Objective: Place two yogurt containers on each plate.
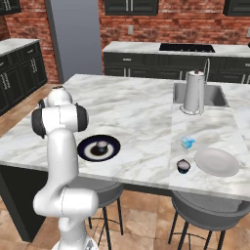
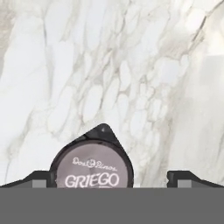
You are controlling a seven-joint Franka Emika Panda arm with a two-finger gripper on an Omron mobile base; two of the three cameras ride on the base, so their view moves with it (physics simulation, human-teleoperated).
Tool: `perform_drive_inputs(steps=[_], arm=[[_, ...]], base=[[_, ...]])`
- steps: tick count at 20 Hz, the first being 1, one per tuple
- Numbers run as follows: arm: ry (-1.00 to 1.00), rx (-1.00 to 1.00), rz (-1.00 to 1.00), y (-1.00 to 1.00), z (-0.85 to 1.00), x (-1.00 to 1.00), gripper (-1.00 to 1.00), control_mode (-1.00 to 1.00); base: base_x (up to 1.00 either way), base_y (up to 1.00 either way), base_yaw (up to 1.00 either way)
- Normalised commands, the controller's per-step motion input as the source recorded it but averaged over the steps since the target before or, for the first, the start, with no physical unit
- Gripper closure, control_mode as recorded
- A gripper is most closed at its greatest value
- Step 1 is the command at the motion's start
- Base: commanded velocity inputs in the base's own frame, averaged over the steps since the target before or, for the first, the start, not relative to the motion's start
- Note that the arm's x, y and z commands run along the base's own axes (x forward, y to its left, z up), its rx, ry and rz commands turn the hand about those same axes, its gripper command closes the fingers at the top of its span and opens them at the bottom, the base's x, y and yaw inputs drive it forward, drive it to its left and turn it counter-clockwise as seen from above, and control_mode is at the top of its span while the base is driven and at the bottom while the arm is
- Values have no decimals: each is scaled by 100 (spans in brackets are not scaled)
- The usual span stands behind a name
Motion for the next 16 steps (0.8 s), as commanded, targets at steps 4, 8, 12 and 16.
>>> perform_drive_inputs(steps=[4,8,12,16], arm=[[0,0,0,2,-9,4,-100,-100],[0,0,0,0,-4,0,-100,-100],[0,0,0,0,-6,0,-100,-100],[0,0,0,0,-10,0,-100,-100]], base=[[0,0,0],[0,0,0],[0,0,0],[0,0,0]])
